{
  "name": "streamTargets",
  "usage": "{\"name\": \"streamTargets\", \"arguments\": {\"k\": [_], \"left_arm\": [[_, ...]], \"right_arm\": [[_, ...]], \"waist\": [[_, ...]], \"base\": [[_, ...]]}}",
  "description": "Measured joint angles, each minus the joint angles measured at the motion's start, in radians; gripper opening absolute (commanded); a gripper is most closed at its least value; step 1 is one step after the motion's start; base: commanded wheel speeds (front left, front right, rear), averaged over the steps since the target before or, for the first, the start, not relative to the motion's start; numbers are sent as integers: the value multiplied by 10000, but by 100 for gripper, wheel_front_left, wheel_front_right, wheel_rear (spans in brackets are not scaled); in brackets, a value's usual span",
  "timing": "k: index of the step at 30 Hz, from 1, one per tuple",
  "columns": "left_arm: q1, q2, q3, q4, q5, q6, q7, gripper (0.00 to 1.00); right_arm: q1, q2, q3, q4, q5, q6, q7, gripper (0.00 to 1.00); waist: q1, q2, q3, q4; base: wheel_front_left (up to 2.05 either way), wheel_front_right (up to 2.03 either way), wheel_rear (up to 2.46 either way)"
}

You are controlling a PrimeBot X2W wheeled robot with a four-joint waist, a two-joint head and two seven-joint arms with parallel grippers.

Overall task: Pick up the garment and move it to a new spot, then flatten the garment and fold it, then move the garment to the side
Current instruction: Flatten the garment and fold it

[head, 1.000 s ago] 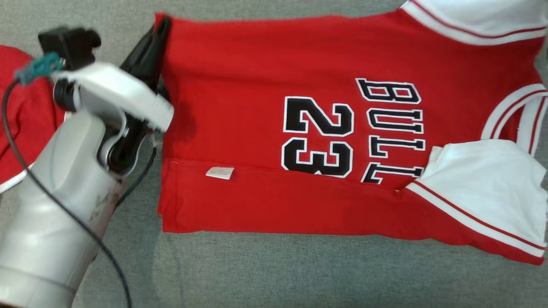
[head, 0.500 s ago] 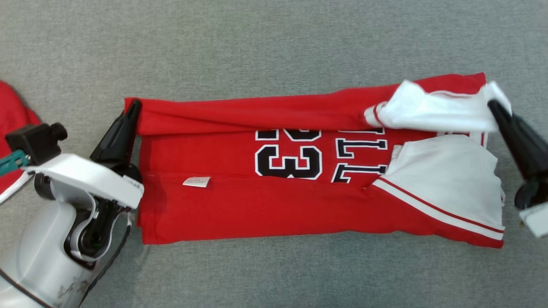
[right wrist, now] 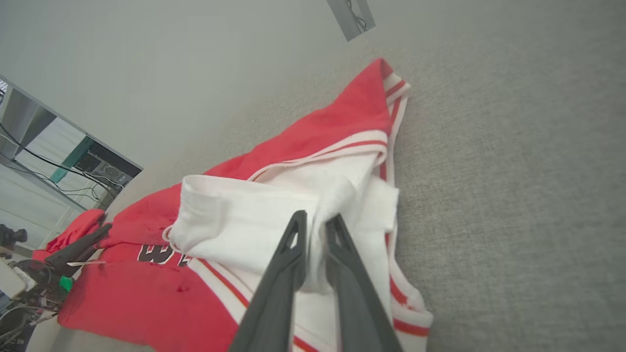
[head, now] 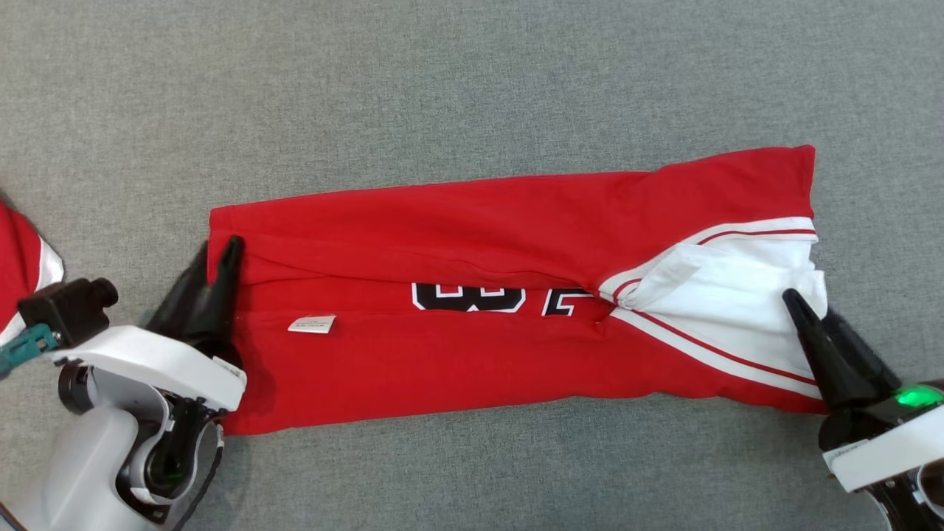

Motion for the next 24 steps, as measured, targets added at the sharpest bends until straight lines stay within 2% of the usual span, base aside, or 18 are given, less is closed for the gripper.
{"name": "streamTargets", "arguments": {"k": [5, 9, 12, 15, 18, 24], "left_arm": [[108, -128, 104, -6, 779, 596, -909, 100], [188, -474, 412, -428, 1540, 1003, -1244, 100], [304, -673, 784, -802, 2362, 1289, -1296, 100], [417, -995, 1375, -1453, 3475, 1490, -1319, 100], [799, -1404, 1883, -1935, 4387, 1544, -1323, 100], [1595, -1950, 2508, -2328, 5873, 1185, -1325, 100]], "right_arm": [[-239, 646, -980, 637, -1616, -2, -21, 100], [-320, 1664, -2428, 629, -3312, 0, -59, 100], [-318, 2337, -3175, 487, -4521, 0, -58, 100], [-316, 2740, -3586, 445, -5453, 0, -59, 100], [-314, 3018, -3795, 500, -6159, 0, 12, 100], [-76, 3528, -4126, 790, -7093, 0, 222, 100]], "waist": [[-1, 0, -191, -13], [-1, 0, -446, 47], [-1, 0, -676, 106], [-1, 0, -927, 189], [0, 0, -1189, 284], [-1, 0, -1686, 519]], "base": [[0, 0, 0], [0, 0, 0], [0, 0, 0], [0, 0, 0], [0, 0, 0], [0, 0, 0]]}}
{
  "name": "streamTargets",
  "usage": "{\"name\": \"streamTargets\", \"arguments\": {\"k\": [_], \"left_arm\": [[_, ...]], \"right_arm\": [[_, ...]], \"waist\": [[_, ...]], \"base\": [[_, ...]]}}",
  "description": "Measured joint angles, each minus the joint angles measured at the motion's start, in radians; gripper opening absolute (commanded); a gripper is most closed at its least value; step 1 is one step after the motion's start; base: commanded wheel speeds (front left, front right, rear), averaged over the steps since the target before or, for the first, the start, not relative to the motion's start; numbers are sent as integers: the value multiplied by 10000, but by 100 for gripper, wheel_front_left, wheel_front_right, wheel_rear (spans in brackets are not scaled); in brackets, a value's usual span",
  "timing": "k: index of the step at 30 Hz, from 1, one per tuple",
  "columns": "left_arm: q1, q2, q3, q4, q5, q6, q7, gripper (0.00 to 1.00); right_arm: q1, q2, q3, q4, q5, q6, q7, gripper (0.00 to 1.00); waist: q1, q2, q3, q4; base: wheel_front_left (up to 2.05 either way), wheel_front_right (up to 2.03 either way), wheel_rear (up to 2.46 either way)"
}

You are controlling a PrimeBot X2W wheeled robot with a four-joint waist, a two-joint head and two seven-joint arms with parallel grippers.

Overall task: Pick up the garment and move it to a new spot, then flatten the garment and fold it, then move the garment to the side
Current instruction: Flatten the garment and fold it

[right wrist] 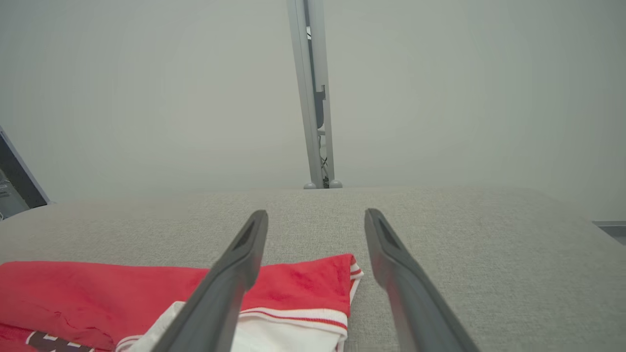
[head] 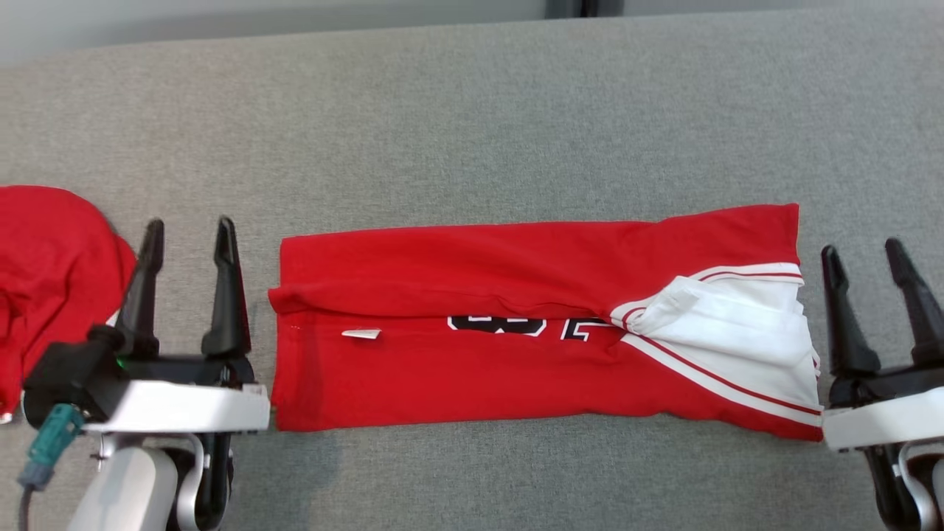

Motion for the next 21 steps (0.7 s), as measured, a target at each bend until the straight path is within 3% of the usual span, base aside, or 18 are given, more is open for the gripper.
{"name": "streamTargets", "arguments": {"k": [8, 21], "left_arm": [[697, -322, 90, 746, 886, -520, 2, 100], [469, -512, 138, 1235, 1166, -771, 2, 100]], "right_arm": [[383, 238, -84, 485, -303, 0, 163, 100], [29, -102, -150, 694, -575, 2, 616, 100]], "waist": [[0, 1, -453, 203], [0, 0, -397, 315]], "base": [[0, 0, 0], [0, 0, 0]]}}
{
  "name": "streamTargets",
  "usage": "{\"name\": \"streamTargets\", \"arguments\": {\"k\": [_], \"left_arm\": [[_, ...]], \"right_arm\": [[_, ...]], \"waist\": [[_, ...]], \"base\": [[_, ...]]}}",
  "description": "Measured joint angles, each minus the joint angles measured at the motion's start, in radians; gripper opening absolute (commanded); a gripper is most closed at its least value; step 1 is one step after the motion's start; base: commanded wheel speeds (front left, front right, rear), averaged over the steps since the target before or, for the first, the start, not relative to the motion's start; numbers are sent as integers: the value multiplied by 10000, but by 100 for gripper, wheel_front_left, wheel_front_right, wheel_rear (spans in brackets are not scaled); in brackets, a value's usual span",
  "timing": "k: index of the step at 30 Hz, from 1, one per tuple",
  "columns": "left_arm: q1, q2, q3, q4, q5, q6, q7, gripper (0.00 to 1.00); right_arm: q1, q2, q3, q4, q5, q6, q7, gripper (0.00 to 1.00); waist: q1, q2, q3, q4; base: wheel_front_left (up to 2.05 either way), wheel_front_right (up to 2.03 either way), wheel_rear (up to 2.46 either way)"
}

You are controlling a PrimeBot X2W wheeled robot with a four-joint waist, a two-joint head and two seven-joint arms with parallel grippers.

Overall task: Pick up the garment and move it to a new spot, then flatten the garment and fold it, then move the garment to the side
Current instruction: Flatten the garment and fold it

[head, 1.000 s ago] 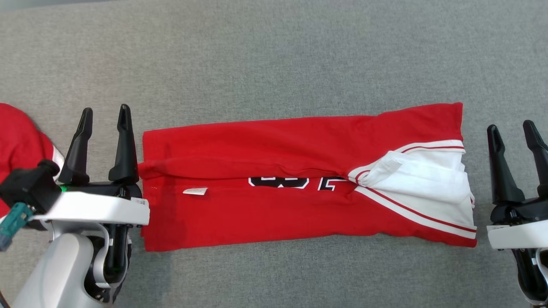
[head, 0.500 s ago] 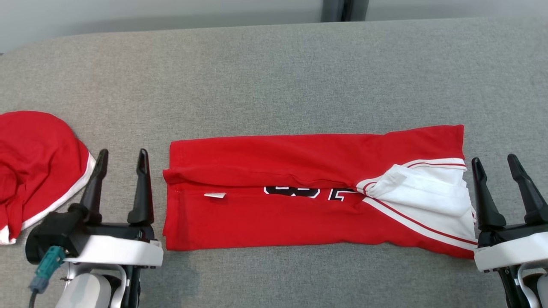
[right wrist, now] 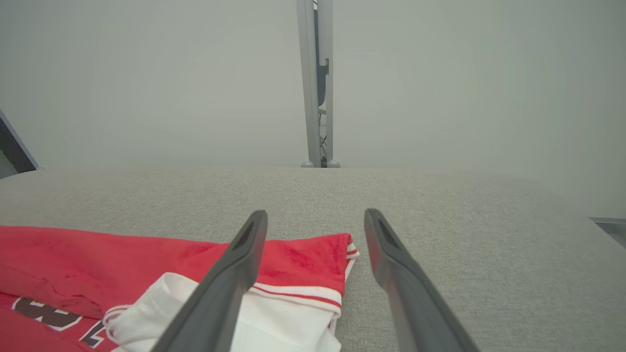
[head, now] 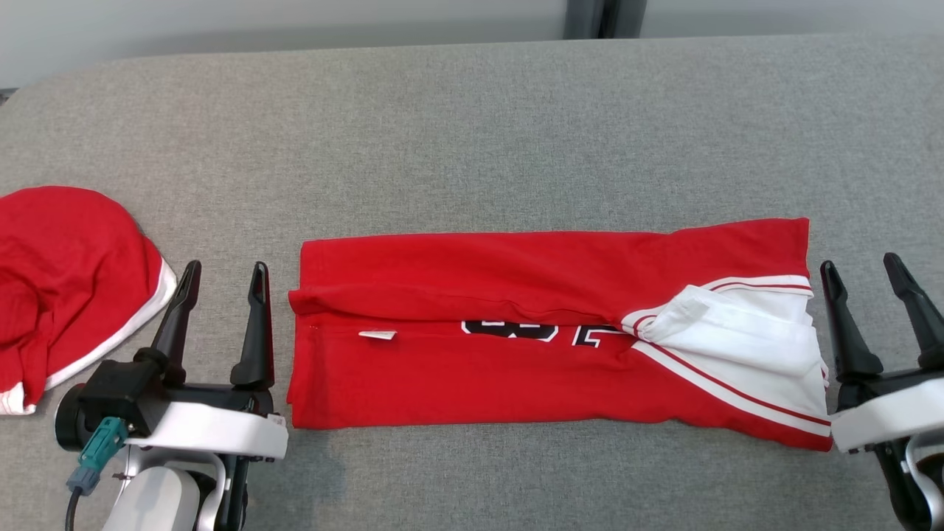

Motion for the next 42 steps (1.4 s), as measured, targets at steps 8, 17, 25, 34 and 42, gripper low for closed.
{"name": "streamTargets", "arguments": {"k": [8, 17, 25, 34, 42], "left_arm": [[-472, -180, -163, 182, 25, -174, -2, 100], [-783, -278, -247, 405, 88, -265, 0, 100], [-848, -355, -171, 456, 88, -274, 0, 100], [-873, -349, -48, 343, 102, -265, 0, 100], [-845, -270, -42, 272, 104, -263, 0, 100]], "right_arm": [[-475, -182, 265, 1561, -6, -2, 470, 100], [-856, 36, 1151, 3072, 514, -2, 646, 100], [-1173, 81, 1856, 3522, 1471, 2, 637, 0], [-1230, -464, 1799, 3590, 1912, 33, 332, 0], [-1243, -2080, 529, 3868, 2017, 4, 69, 0]], "waist": [[0, 0, 375, 135], [0, 0, 672, 221], [0, 0, 740, 146], [1, 0, 669, -175], [0, 0, 705, -553]], "base": [[0, 0, 0], [0, 0, 0], [0, 0, 0], [0, 0, 0], [0, 0, 0]]}}
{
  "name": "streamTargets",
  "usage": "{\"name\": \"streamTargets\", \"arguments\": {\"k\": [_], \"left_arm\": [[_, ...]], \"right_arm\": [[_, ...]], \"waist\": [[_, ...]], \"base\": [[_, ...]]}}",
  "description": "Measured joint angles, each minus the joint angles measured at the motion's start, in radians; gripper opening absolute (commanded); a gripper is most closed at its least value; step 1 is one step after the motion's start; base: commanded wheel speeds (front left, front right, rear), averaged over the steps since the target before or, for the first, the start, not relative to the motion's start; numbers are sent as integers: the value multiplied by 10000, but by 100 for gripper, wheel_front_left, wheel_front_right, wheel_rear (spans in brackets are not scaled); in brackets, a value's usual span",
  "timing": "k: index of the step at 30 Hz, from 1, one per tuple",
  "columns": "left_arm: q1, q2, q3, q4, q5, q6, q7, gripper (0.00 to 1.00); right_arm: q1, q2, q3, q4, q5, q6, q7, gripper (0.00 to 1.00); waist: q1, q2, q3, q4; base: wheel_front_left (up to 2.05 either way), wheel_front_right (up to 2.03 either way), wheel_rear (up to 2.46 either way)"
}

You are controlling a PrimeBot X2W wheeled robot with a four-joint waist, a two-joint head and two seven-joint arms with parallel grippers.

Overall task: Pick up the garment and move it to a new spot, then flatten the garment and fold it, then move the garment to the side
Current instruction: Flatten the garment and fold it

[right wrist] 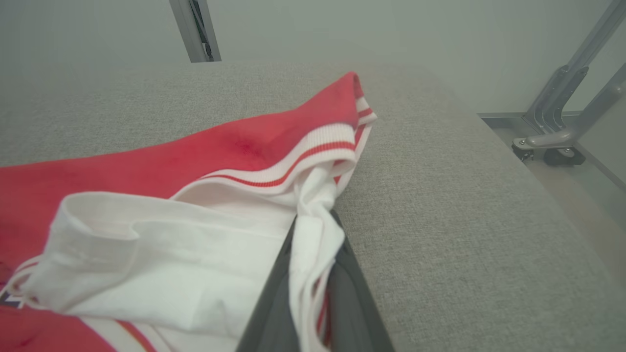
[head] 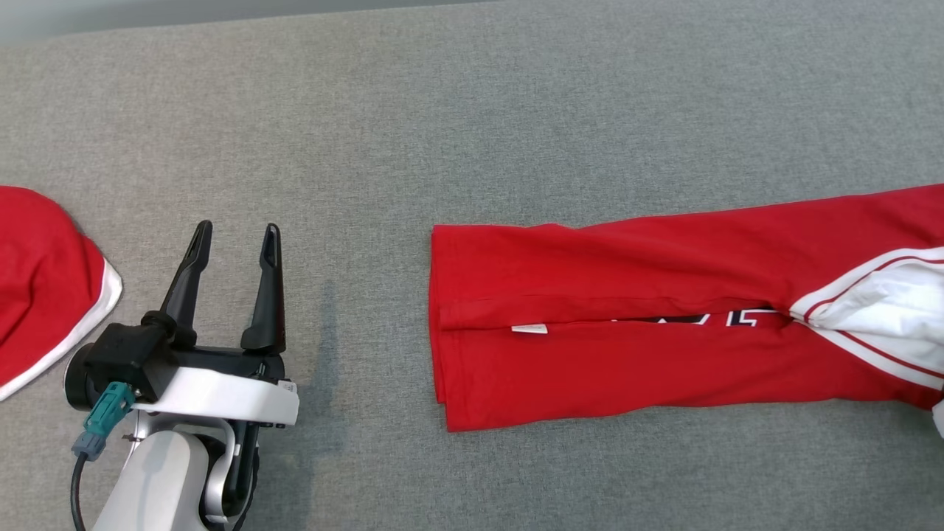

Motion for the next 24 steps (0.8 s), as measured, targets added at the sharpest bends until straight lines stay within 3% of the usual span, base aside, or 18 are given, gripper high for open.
{"name": "streamTargets", "arguments": {"k": [5, 10, 17, 24], "left_arm": [[-1, 36, -12, 0, -2, 0, 0, 100], [52, 94, -19, 0, -21, 2, 15, 100], [101, 117, -142, -33, -84, 0, 111, 100], [-12, 6, -385, 33, -90, -92, 130, 100]], "right_arm": [[-131, -100, 29, -360, 54, -2, 31, 0], [-257, 267, 393, -2029, -196, -4, 255, 0], [-73, 1584, 1321, -5007, -892, -4, 1670, 0], [-106, 3089, 3064, -5605, -1085, -4, 2334, 0]], "waist": [[0, 0, -10, -128], [0, 0, -143, -241], [0, 0, -316, -283], [0, 0, -274, 63]], "base": [[0, 0, 0], [0, 0, 0], [0, 0, 0], [0, 0, 0]]}}
